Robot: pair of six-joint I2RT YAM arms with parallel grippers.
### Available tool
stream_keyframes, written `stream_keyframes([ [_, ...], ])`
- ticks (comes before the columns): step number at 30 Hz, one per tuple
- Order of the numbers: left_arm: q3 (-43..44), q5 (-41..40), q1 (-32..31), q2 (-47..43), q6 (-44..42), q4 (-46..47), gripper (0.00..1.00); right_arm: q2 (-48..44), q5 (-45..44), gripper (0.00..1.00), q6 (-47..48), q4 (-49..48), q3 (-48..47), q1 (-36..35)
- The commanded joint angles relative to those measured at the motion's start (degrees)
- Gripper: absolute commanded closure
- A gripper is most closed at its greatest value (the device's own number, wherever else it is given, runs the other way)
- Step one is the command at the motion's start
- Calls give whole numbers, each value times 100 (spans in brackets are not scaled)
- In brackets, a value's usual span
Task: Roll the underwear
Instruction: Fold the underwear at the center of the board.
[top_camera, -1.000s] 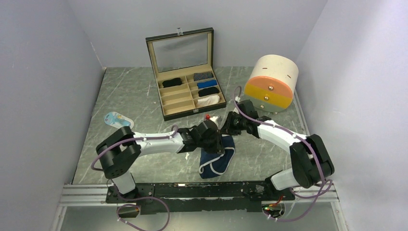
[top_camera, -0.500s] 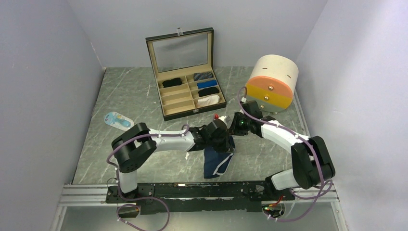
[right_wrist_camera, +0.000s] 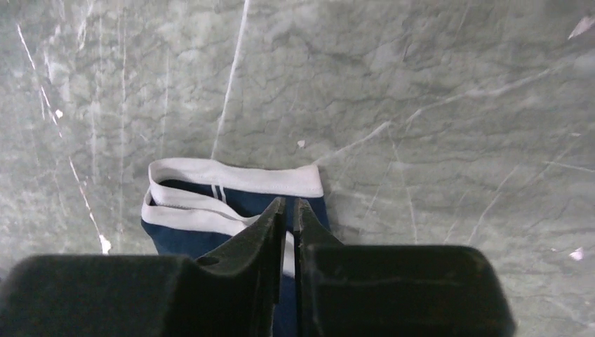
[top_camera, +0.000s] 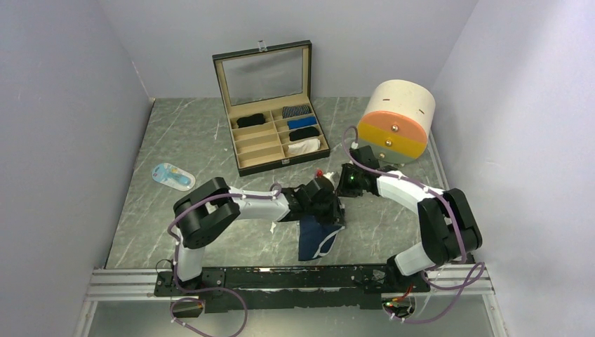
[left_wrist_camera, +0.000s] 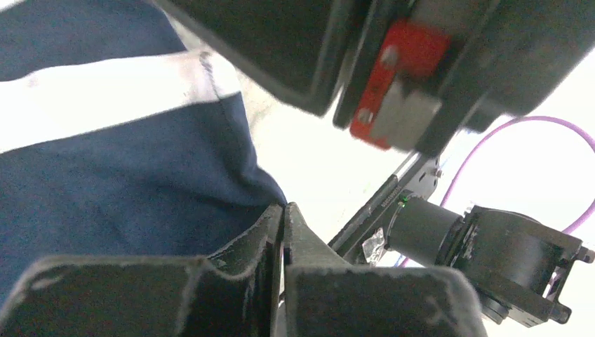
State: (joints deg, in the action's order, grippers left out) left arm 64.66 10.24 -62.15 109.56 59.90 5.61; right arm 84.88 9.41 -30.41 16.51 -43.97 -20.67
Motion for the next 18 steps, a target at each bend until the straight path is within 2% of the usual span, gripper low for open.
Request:
stream_keyframes([
  [1, 215, 400, -122, 161, 134, 291, 88, 52, -324, 84, 173, -338, -341, 54],
  [5, 136, 272, -113, 74, 76, 141, 72, 76, -250, 72, 271, -198, -486, 54],
  [7, 37, 206, -102, -67, 64, 187, 62, -27, -318, 61, 271, -138, -526, 54],
  [9, -50, 144, -100, -268, -20, 315, 44, -151, -447, 54, 267, -6, -586, 54],
  [12, -36, 46, -104, -540, -233, 215, 25, -304, -537, 52, 295, 342, -682, 62],
  [16, -74, -46, -104, -1020, -593, -25, 17, -609, -743, 39, 72, 720, -500, 67],
  [18, -263, -188, -104, -1390, -772, -276, 15, -766, -737, 37, -91, 760, -267, 71],
])
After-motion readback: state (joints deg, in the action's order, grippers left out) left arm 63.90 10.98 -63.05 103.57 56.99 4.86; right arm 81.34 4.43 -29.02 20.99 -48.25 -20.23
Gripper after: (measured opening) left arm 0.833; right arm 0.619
